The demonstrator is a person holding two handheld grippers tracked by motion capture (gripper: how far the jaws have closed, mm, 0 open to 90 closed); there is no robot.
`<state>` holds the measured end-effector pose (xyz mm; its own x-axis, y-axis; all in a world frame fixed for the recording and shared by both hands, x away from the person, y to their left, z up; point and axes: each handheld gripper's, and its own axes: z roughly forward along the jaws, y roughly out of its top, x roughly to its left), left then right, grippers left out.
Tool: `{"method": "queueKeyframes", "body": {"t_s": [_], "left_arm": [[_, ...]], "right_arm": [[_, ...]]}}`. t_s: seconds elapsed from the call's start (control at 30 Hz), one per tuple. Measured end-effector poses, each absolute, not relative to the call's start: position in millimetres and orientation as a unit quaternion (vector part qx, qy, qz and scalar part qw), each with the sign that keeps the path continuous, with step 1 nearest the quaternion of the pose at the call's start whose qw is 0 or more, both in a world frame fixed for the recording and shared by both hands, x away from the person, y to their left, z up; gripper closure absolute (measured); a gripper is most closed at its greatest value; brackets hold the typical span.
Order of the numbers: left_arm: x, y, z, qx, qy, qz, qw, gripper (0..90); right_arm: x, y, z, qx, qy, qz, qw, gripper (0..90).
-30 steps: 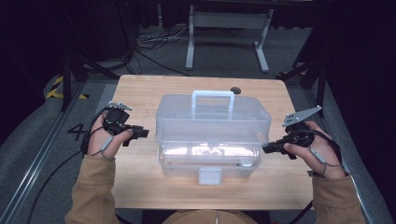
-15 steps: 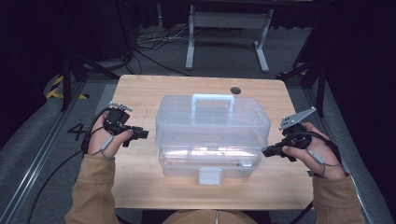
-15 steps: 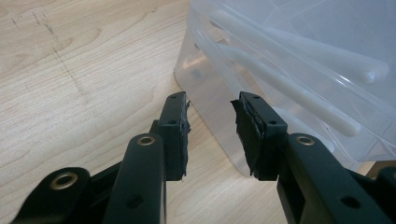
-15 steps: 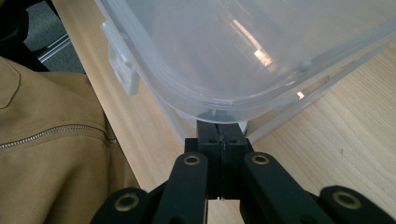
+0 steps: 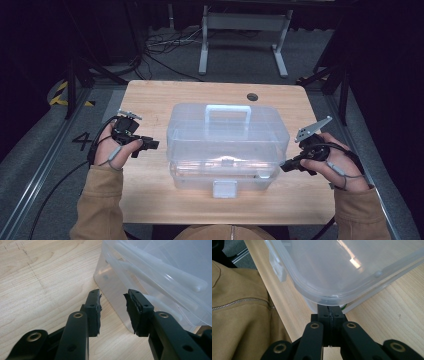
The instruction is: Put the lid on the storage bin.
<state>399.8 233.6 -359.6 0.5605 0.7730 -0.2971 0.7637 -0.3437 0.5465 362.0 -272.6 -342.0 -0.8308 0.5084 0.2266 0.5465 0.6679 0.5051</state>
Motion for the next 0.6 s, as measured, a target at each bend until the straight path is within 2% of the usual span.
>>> {"method": "queueKeyframes", "body": {"t_s": [0.6], "left_arm": [[401.6, 234.2, -362.7, 0.820, 0.471, 0.003, 0.325, 63.1]], "right_arm": [[363.8, -268.7, -349.7, -0.285, -0.922, -0.259, 0.051, 90.0]]}}
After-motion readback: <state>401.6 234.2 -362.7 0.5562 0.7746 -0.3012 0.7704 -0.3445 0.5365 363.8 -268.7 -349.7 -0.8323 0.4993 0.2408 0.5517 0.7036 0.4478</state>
